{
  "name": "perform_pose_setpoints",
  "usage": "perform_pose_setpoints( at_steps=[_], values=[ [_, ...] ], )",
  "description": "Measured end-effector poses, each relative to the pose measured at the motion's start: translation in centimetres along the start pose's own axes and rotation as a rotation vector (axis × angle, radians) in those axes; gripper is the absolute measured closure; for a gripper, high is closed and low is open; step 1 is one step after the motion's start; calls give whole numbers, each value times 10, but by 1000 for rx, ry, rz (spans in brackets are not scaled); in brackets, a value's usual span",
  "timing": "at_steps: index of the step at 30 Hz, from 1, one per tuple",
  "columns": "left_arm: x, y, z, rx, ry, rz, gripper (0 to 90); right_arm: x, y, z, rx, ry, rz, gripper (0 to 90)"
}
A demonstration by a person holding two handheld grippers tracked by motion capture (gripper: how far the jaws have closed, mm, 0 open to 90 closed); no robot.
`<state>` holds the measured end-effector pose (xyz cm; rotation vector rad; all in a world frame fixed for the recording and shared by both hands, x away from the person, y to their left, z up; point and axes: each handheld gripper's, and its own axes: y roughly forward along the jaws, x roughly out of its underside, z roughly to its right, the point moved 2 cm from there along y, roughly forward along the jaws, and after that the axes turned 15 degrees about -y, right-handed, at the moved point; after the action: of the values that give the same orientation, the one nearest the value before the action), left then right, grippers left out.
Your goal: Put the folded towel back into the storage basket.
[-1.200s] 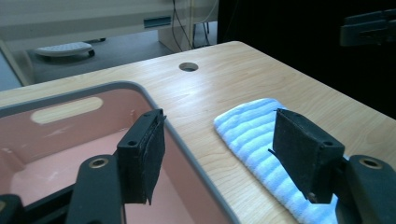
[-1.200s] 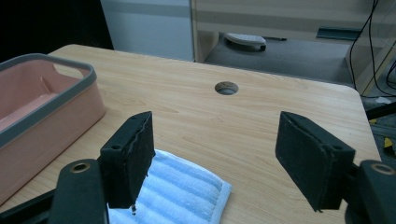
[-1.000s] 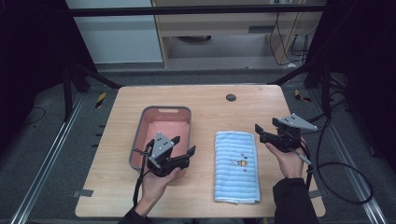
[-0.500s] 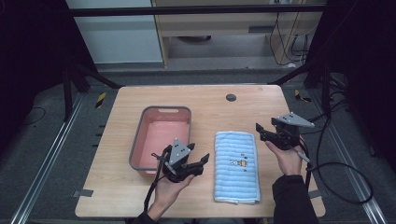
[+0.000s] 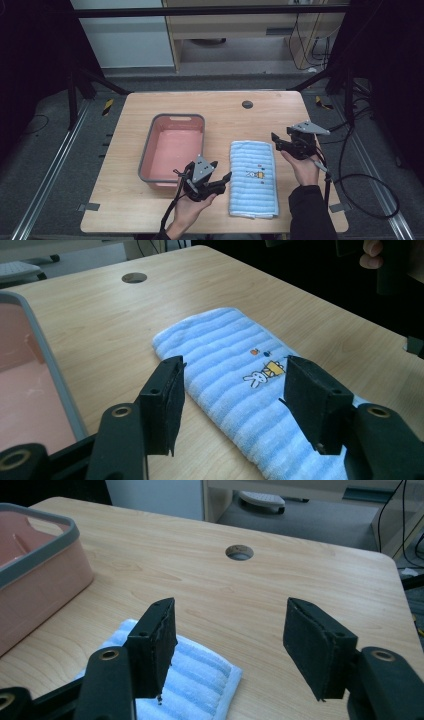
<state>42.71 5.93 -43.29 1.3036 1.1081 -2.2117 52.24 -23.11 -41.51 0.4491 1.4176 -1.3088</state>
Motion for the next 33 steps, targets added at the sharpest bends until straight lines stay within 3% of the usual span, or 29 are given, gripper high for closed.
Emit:
perform_pose_setpoints(
  at_steps=[25, 33],
  values=[
    [35, 28, 12, -14, 19, -103, 447, 33, 31, -9, -38, -7, -95, 432],
    [46, 36, 13, -33, 17, -128, 458, 38, 40, -16, -50, -42, -120, 444]
  ],
)
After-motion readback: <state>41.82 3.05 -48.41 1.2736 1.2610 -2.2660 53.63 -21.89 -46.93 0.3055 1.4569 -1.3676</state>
